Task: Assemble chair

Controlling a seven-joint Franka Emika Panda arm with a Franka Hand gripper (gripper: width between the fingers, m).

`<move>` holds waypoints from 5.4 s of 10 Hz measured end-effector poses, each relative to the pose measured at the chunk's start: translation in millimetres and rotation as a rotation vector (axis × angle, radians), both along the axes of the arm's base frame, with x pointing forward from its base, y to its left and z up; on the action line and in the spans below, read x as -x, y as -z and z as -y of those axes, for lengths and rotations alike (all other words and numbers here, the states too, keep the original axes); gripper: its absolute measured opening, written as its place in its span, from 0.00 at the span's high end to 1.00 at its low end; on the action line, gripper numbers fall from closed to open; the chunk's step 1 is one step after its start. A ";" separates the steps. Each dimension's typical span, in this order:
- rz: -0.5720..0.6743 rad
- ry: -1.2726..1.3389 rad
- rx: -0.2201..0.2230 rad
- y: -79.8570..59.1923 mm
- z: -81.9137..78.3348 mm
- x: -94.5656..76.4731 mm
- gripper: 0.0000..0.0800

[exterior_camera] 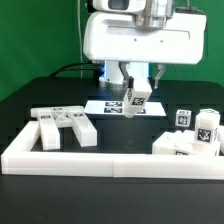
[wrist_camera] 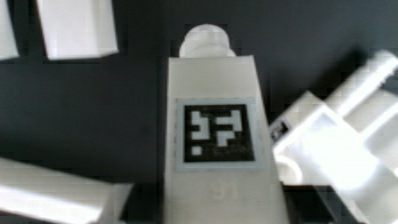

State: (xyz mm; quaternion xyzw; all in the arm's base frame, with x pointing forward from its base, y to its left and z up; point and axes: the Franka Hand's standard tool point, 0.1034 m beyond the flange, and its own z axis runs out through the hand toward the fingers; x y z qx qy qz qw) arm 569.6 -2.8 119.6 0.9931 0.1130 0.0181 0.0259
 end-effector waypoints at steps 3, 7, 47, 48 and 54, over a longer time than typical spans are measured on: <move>0.008 -0.023 0.011 -6.6 -10.9 -8.0 0.64; 0.010 0.060 -0.053 -4.6 -22.4 -14.3 0.64; 0.451 0.156 -0.069 26.6 -43.7 -29.0 0.64; 0.452 0.156 -0.067 28.4 -43.2 -28.7 0.64; 0.522 0.152 -0.048 30.3 -38.7 -33.1 0.64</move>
Offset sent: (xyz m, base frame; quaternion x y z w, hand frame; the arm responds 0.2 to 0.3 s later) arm 0.0000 0.0000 0.0000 0.0000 0.0000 0.0000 1.0000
